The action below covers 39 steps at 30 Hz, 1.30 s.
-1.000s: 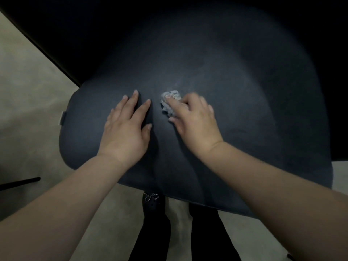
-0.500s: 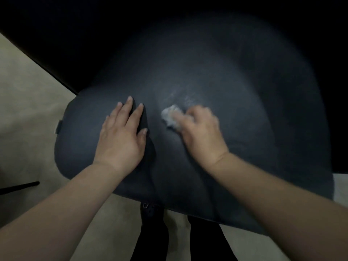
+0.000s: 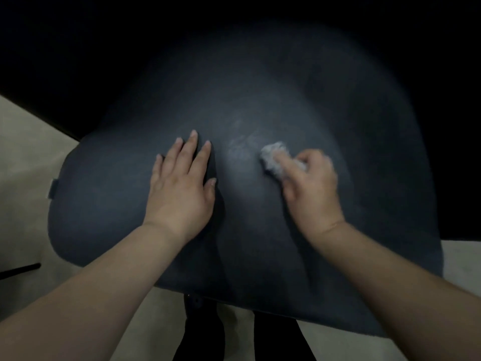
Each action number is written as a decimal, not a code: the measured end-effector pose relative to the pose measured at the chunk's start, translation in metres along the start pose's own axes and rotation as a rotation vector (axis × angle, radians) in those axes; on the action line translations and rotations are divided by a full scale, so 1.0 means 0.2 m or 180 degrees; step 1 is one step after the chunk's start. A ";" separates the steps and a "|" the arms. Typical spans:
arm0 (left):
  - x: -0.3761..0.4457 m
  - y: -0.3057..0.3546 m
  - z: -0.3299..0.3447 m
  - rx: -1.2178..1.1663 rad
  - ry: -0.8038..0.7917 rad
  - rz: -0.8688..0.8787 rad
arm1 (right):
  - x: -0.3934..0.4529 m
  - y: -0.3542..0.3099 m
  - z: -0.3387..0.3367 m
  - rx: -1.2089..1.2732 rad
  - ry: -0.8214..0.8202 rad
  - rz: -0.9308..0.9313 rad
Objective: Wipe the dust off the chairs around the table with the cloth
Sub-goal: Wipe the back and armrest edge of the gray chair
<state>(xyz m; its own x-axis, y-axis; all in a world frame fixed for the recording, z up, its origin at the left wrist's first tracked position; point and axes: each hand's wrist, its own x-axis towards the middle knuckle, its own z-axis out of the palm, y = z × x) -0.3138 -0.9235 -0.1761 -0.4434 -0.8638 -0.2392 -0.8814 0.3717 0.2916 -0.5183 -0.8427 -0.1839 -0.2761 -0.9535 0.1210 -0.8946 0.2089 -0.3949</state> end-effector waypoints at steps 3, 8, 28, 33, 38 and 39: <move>0.06 0.10 0.03 0.0020 0.0033 0.0134 | 0.00 0.06 -0.01 -0.0059 0.0380 0.0867; 0.11 0.22 0.04 0.0112 -0.0038 0.0393 | -0.32 -0.16 0.06 0.0244 0.0163 0.0301; 0.21 0.41 0.08 0.0209 0.0003 0.0602 | -0.10 0.47 -0.18 -0.0011 0.0816 0.1746; 0.23 0.25 0.02 0.0120 0.0167 0.0178 | 0.34 0.41 -0.08 0.0450 0.0864 0.1928; 0.17 0.16 -0.03 0.0101 0.0035 -0.0057 | 0.09 -0.09 0.07 0.0577 -0.0162 0.0507; 0.15 0.15 -0.04 0.0117 -0.0033 -0.0084 | 0.01 -0.13 0.06 0.0619 -0.0346 0.0269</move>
<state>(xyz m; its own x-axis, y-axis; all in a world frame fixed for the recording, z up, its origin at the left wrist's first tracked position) -0.3514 -0.9404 -0.1673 -0.4216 -0.8700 -0.2558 -0.8980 0.3614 0.2508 -0.4910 -0.8522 -0.1834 -0.2982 -0.9544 -0.0144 -0.7825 0.2531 -0.5689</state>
